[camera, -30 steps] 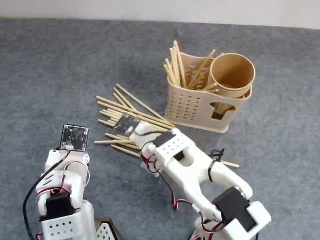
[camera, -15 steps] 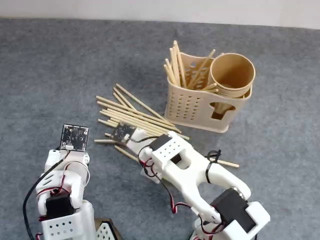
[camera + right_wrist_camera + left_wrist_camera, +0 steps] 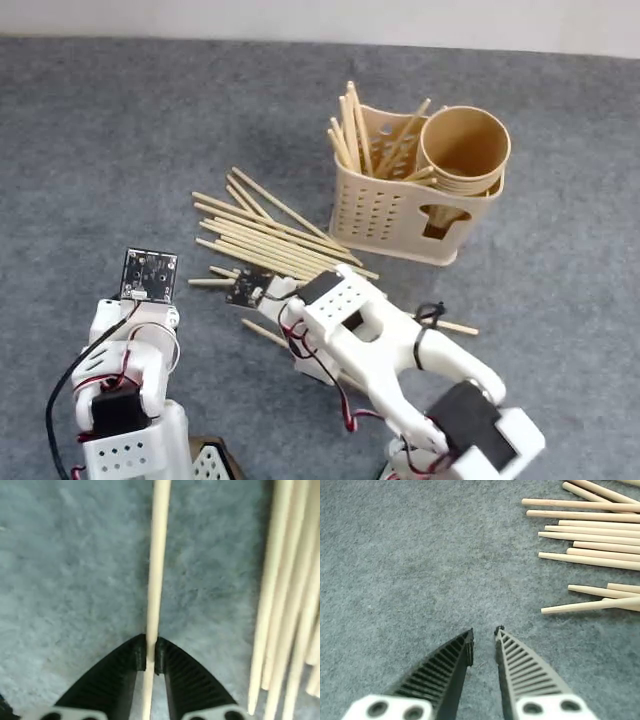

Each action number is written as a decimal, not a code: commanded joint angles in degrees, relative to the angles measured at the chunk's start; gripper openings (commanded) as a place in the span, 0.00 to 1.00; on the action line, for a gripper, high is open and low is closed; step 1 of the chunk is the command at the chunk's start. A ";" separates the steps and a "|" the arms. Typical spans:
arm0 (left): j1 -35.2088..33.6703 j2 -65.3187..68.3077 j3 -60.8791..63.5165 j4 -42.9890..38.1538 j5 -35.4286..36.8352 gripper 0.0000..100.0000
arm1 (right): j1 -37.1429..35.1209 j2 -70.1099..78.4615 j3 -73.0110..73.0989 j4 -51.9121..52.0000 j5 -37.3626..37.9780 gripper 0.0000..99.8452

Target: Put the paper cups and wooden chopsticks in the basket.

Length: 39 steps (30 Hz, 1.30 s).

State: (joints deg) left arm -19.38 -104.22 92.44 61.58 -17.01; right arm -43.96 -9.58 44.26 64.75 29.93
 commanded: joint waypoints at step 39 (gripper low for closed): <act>-0.66 -0.57 -0.40 -1.14 -0.53 0.09 | 8.31 -77.05 29.05 -34.15 -29.10 0.01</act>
State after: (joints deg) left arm -19.38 -104.22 92.44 61.58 -17.01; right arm -36.40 -82.20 72.84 36.26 1.54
